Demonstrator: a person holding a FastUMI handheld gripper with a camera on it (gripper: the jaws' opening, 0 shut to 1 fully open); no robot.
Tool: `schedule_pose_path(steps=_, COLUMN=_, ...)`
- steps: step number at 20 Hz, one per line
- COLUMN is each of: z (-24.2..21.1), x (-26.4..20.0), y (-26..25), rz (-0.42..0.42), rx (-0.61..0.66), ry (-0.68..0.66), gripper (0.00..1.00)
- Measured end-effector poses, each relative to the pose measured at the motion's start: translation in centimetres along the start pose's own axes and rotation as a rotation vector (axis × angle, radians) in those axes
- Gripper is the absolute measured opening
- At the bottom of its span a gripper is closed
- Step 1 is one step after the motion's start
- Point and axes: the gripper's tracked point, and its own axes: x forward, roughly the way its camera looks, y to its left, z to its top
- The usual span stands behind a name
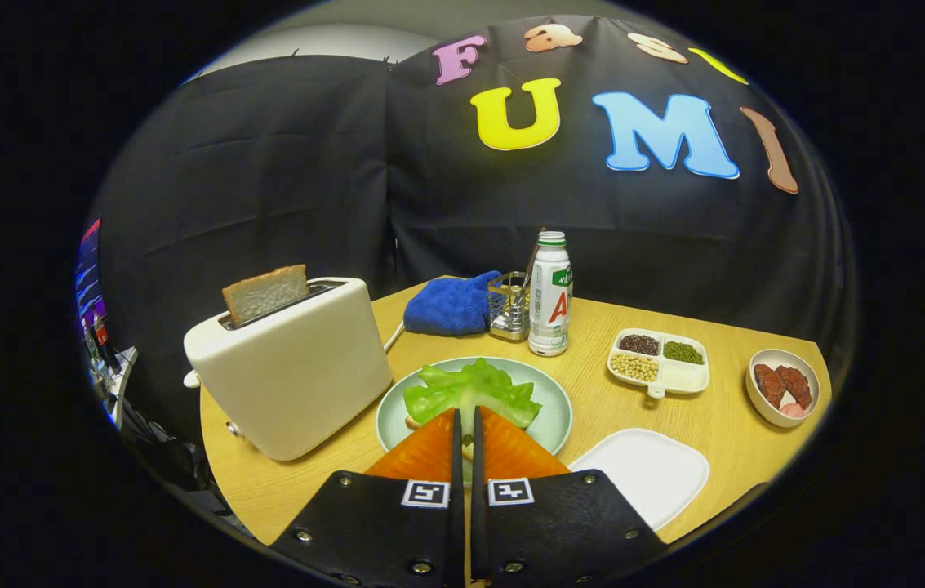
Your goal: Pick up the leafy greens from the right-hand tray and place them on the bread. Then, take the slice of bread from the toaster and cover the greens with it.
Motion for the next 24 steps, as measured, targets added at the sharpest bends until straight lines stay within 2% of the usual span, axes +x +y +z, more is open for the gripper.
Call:
schedule_pose_path(steps=7, z=-1.8, x=3.0, y=0.5, rz=-0.016, rx=0.000, ry=0.065, gripper=0.03)
schedule_pose_path(steps=13, z=-3.1, x=3.3, y=-0.2, rz=-0.058, rx=-0.042, ry=0.109, gripper=0.03)
schedule_pose_path(steps=18, z=-3.1, x=3.0, y=-0.6, rz=-0.056, rx=0.004, ry=0.110, gripper=0.13)
schedule_pose_path(steps=20, z=-3.3, x=2.8, y=-0.8, rz=-0.062, rx=0.013, ry=0.114, gripper=0.24)
schedule_pose_path(steps=24, z=-3.6, x=2.6, y=-0.7, rz=-0.064, rx=0.010, ry=0.122, gripper=0.29)
